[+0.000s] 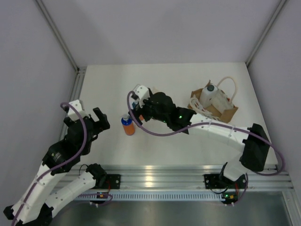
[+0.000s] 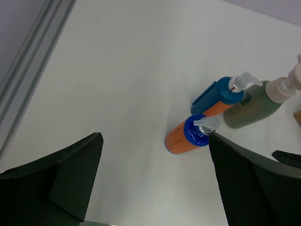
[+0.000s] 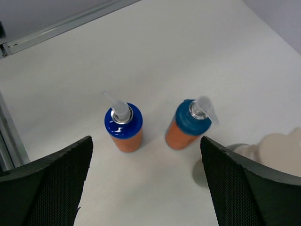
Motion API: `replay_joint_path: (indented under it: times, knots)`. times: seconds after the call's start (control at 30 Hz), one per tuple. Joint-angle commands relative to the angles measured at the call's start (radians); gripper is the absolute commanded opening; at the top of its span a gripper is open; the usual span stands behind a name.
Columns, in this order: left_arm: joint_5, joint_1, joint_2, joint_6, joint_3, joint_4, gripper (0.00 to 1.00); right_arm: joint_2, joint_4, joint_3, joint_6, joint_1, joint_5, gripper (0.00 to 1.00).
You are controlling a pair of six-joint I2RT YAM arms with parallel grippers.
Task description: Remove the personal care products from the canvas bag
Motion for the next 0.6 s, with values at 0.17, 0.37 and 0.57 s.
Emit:
replay_joint_path:
  times: [0.17, 0.37, 0.57]
  knots:
    - [0.287, 0.004, 0.153, 0.117, -0.013, 0.116, 0.98, -0.366, 0.006, -0.246, 0.140, -0.177, 0.208, 0.92]
    - [0.323, 0.004, 0.150, 0.134, -0.026, 0.134, 0.98, -0.535, -0.173, -0.329, 0.396, -0.553, 0.252, 0.96]
    - [0.319, 0.004, 0.158, 0.136, -0.032, 0.136, 0.98, -0.520, -0.170, -0.315, 0.530, -0.685, 0.398, 0.99]
